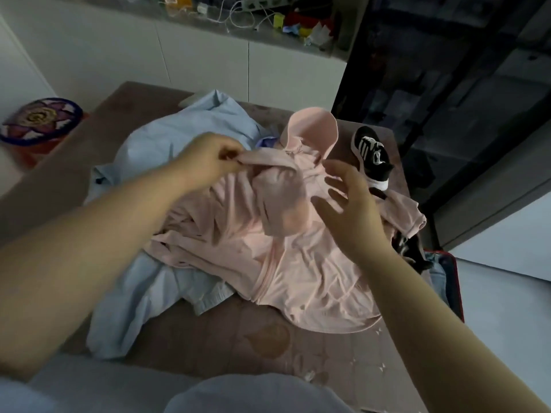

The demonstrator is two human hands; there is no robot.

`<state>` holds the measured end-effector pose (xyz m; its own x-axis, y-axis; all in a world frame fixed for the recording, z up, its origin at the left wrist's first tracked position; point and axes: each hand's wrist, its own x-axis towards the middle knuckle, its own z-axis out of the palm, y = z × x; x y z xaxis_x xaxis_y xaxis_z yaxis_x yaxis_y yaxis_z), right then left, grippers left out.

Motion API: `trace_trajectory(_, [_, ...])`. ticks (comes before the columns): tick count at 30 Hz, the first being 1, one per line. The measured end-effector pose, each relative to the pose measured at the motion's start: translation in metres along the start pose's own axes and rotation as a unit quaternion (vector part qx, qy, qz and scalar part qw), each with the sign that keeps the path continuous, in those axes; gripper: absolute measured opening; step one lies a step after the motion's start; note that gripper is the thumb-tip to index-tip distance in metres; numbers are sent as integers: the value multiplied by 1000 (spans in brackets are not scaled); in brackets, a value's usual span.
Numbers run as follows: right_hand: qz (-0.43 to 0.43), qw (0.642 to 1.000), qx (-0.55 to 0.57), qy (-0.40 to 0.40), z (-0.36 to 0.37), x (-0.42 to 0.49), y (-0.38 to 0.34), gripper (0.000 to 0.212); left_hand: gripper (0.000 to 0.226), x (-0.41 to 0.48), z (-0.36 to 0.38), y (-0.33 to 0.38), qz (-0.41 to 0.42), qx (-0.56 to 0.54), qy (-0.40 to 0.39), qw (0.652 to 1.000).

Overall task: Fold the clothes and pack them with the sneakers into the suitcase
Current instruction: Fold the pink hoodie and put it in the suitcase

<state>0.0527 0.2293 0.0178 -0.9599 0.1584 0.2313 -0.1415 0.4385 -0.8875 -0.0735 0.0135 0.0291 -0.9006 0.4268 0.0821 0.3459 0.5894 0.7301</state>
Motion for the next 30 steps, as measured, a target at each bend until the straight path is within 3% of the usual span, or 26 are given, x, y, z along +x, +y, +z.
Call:
trace_trajectory(2, [1, 994, -86, -62, 14, -14, 21, 38, 19, 10, -49, -31, -80, -31, 116, 990])
trace_trajectory(5, [40, 972, -169, -158, 38, -48, 65, 27, 12, 15, -98, -79, -235, -77, 257, 934])
trace_trajectory(7, [92, 920, -270, -269, 54, -72, 92, 61, 22, 9, -104, -103, -305, -25, 267, 914])
trace_trajectory(9, [101, 879, -351, -306, 66, -90, 113, 78, 41, -1, -102, -120, -348, 28, 233, 908])
trace_trajectory(11, [48, 885, -381, -263, 71, -92, 121, 69, 60, -12, -91, -132, -357, 103, 173, 912])
trace_trajectory(13, [-3, 904, -371, -212, 69, -86, 123, 47, 61, -23, -65, -131, -266, 149, 101, 947])
trace_trajectory(16, [-19, 922, -335, -194, 55, -73, 115, 19, 53, -46, -9, -112, -77, 103, -60, 990])
trace_trajectory(20, [73, 956, -241, -149, 28, -62, 96, 8, 60, -73, 51, -94, 43, 202, -265, 942])
trace_trajectory(22, [100, 972, -167, -135, 15, -60, 81, 12, 64, -78, 67, -97, 61, 271, -282, 918])
trace_trajectory(24, [133, 978, -93, -130, 1, -56, 69, 14, 53, -78, 71, -101, 58, 299, -245, 921])
trace_trajectory(28, [170, 979, -16, -109, -26, -54, 56, 7, 15, -78, 52, -94, -20, 147, -216, 965])
trace_trajectory(30, [170, 977, -31, -125, -34, -57, 56, 7, 17, -81, 37, -87, -61, 84, -251, 962])
